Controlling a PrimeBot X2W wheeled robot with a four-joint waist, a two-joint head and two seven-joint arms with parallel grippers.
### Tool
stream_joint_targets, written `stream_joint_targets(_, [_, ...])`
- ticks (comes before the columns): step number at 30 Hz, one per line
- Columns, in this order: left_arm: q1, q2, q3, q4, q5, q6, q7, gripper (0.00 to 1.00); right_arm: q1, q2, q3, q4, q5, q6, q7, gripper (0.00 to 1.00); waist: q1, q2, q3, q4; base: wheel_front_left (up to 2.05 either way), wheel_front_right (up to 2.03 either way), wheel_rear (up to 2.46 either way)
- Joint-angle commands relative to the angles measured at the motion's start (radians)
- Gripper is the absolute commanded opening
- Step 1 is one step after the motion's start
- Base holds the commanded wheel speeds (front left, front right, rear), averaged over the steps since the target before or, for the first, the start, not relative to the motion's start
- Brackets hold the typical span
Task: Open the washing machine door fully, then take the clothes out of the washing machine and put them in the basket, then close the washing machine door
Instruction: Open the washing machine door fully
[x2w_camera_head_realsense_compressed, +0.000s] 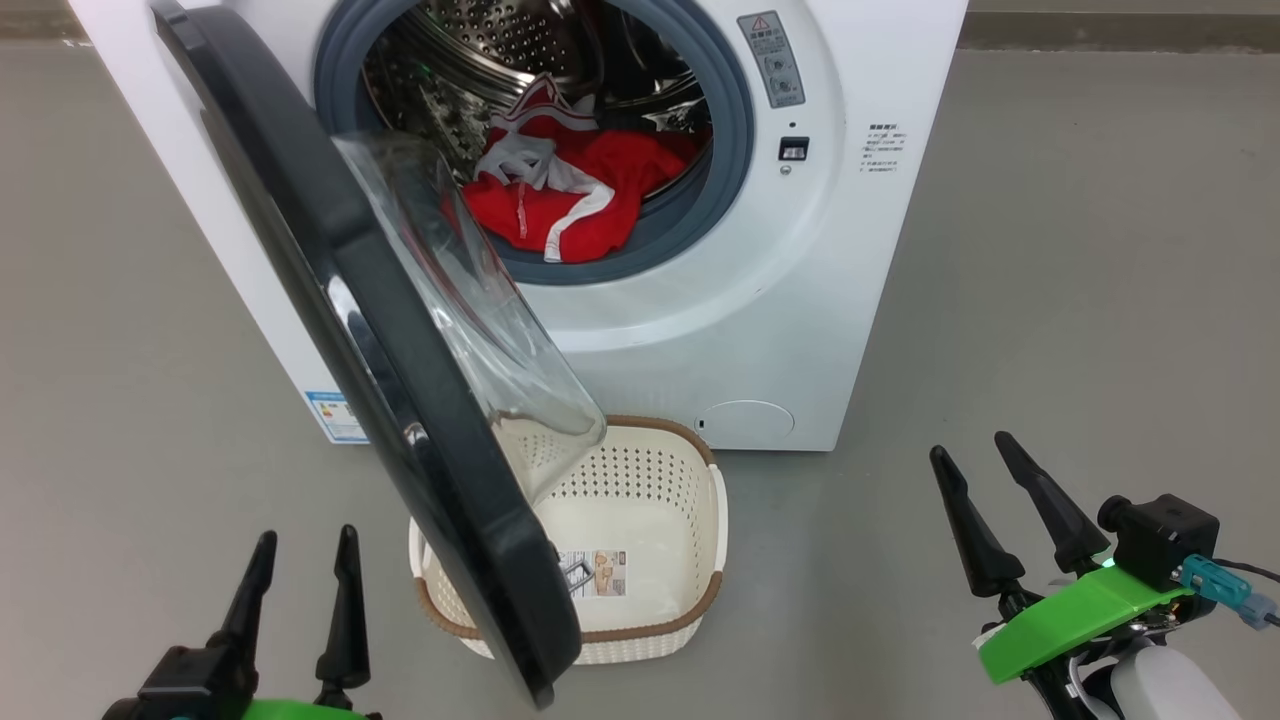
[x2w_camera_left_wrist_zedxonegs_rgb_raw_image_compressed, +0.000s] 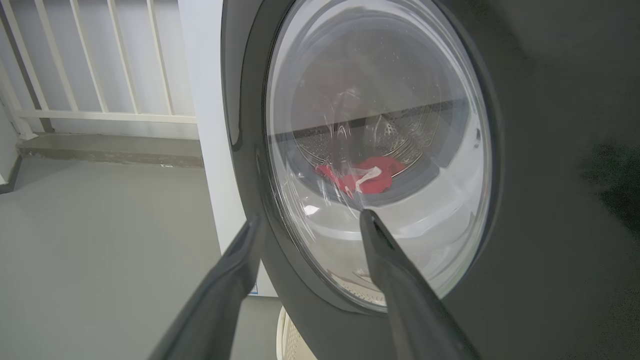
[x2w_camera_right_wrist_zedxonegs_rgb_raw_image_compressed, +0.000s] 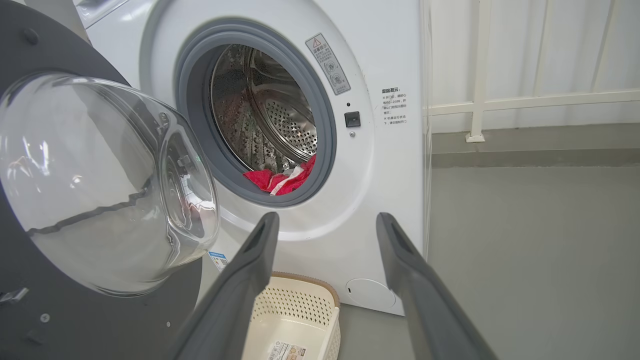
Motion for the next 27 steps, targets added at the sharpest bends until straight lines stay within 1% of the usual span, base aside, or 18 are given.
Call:
stream_joint_targets(1, [-0.035, 0.014, 0.033, -0.029, 0.001, 0.009, -0.009, 1.0, -0.003, -0.002, 0.017, -0.023, -0.01, 0.002, -0.012, 1.0, 0.0, -0.0001, 0.0, 0.0, 0.0, 0.0, 0.0])
stream_joint_targets(11, [-0.041, 0.013, 0.039, -0.03, -0.003, 0.012, -0.009, 1.0, -0.002, -0.001, 0.011, -0.027, -0.011, 0.002, -0.012, 1.0, 0.0, -0.0001, 0.002, 0.005, 0.0, 0.0, 0.0])
stream_joint_targets(27, [-0.044, 0.013, 0.041, -0.025, -0.008, 0.001, -0.009, 1.0, 0.0, 0.0, 0.014, -0.029, -0.013, 0.002, -0.012, 1.0, 0.0, -0.0001, 0.005, 0.011, 0.0, 0.0, 0.0])
